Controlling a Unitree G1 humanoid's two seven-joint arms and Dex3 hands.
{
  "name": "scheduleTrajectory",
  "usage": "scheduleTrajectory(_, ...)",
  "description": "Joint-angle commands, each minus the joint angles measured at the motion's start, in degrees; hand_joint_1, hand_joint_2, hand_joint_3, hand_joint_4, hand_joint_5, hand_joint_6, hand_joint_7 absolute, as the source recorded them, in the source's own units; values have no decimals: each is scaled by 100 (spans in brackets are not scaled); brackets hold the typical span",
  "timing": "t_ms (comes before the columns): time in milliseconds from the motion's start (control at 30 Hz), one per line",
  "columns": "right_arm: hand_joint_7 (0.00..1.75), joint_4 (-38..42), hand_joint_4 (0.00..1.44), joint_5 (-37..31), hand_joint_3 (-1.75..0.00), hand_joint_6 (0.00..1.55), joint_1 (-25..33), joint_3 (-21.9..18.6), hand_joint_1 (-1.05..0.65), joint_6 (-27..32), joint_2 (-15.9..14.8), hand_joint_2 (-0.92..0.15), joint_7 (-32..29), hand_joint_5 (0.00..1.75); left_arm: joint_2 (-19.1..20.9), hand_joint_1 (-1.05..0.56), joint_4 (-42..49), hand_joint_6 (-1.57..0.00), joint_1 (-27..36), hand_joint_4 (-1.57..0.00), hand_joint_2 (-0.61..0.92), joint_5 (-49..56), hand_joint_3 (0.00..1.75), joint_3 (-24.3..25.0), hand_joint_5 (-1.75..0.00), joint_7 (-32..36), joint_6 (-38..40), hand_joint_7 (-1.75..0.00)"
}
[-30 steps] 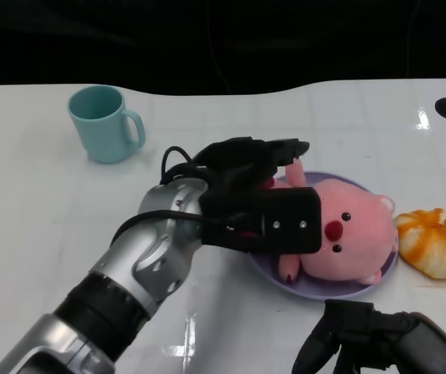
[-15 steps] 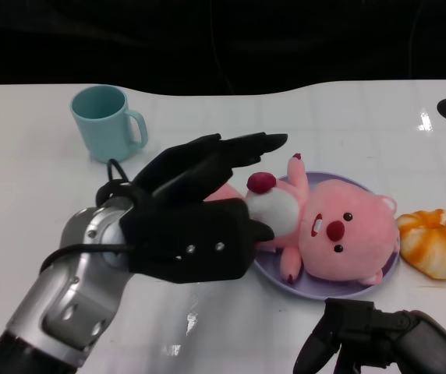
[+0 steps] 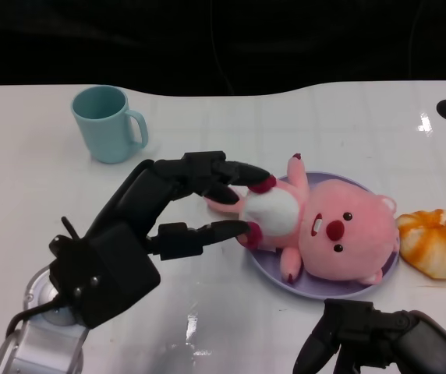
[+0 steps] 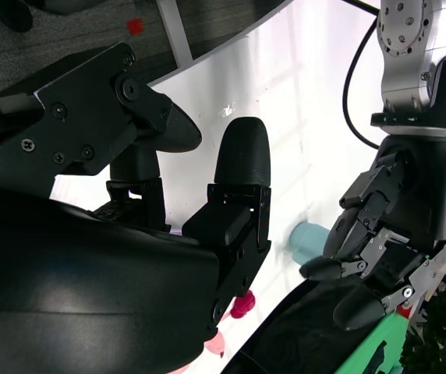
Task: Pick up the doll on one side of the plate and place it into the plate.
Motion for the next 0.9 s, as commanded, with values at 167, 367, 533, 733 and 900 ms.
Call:
scheduleTrajectory(167,122,-24,66,46,-106,63,-8,-56,-8,49,-41,-55,8,154,-181,-21,-977,-79,1068,-83,49,-929,118,346,-146,67,580,-125)
scheduleTrajectory(367,123,-26,65,43,-105,62,-4,-38,-8,58,-44,-56,9,154,-122,-21,-2005,-78,1819,-88,50,-1634,127,440,-172,6,1690,-149)
scheduleTrajectory(533,123,-47,65,23,-104,62,-4,-16,-8,74,-34,-57,-6,153,18,-22,-2664,-74,2325,-89,49,-2047,126,529,-175,-17,2243,-159)
scheduleTrajectory(733,122,-56,66,19,-104,62,-19,3,-7,93,-27,-57,-12,154,205,-24,-3232,-68,2632,-86,51,-2565,123,773,-175,129,3176,-167)
scheduleTrajectory(900,122,-16,66,63,-105,63,2,-77,-7,22,-52,-56,13,153,232,-23,-3400,-69,2900,-86,49,-3081,122,954,-175,186,3821,-168)
